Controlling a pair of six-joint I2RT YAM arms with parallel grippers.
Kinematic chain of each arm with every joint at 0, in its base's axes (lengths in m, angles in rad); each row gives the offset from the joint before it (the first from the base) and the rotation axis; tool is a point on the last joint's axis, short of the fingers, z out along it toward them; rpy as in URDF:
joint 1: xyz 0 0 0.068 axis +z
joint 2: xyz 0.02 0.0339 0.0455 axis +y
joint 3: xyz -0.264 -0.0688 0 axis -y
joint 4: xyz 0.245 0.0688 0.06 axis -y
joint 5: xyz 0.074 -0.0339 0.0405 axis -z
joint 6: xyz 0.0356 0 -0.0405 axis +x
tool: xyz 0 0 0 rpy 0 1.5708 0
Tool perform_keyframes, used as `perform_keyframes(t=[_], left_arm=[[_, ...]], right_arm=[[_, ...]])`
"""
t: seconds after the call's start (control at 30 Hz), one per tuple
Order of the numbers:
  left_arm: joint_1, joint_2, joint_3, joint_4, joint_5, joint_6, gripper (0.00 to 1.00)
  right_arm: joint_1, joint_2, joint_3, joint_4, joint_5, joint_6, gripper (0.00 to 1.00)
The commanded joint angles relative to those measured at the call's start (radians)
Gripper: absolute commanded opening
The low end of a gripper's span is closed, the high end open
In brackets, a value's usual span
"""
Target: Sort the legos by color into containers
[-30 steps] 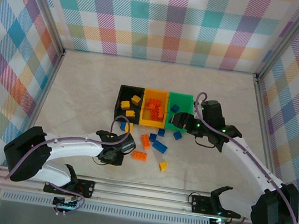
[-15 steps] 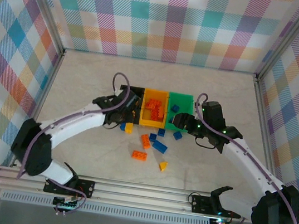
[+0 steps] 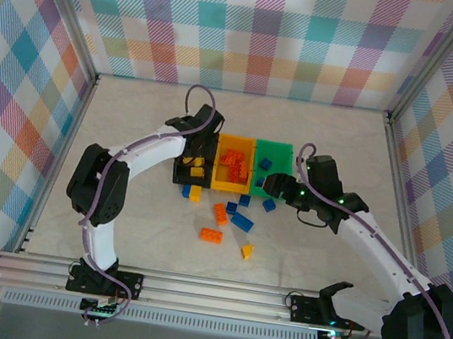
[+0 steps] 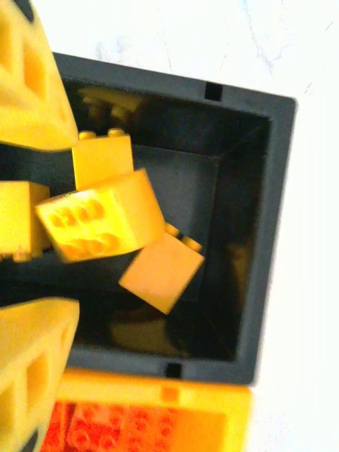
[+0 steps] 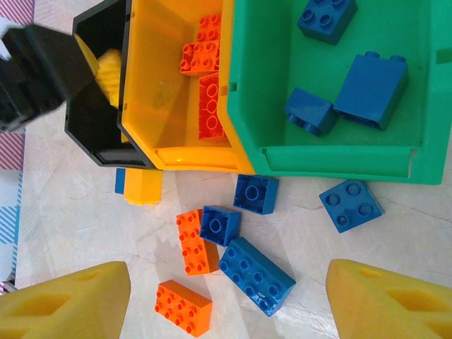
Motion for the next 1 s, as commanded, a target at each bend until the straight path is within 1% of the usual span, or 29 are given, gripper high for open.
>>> perform_keyframes(t=[0.0,0.1,0.17,0.23,0.3,0.43,0.63,0.8,0.97], left_arm=[[-0.004,-0.093,0.025,0.0,0.05,0.005,0.72],[-0.031,-0.185,0.003,0.012,0.09,0.003,0.84],[-0.056,-0.251,-0.024,0.016,0.117,-0.001,0.88],[-0.089,-0.329,-0.077,0.027,0.13,-0.006,0.94],[-0.135,-0.412,-0.15,0.038,0.131,-0.013,1.0],[-0.187,-0.539,-0.307,0.036,0.128,-0.057,1.0],[-0.196,-0.692,-0.515,0.036,0.12,-0.124,1.0],[-0.197,-0.757,-0.614,0.012,0.092,-0.157,1.0],[-0.197,-0.802,-0.674,0.002,0.077,-0.179,1.0]], right_arm=[[-0.002,-0.008,-0.016,-0.035,-0.013,-0.018,0.74],[0.014,-0.002,-0.041,-0.04,-0.037,-0.017,0.74],[0.05,0.002,-0.06,-0.049,-0.031,-0.019,0.74],[0.106,0.011,-0.081,-0.065,-0.019,-0.019,0.74],[0.19,0.029,-0.101,-0.077,0.005,-0.013,0.74],[0.34,0.075,-0.142,-0.1,0.047,0.024,0.74],[0.477,0.137,-0.177,-0.106,0.089,0.073,0.73],[0.528,0.213,-0.171,-0.092,0.136,0.087,0.71],[0.534,0.264,-0.156,-0.063,0.198,0.096,0.67]])
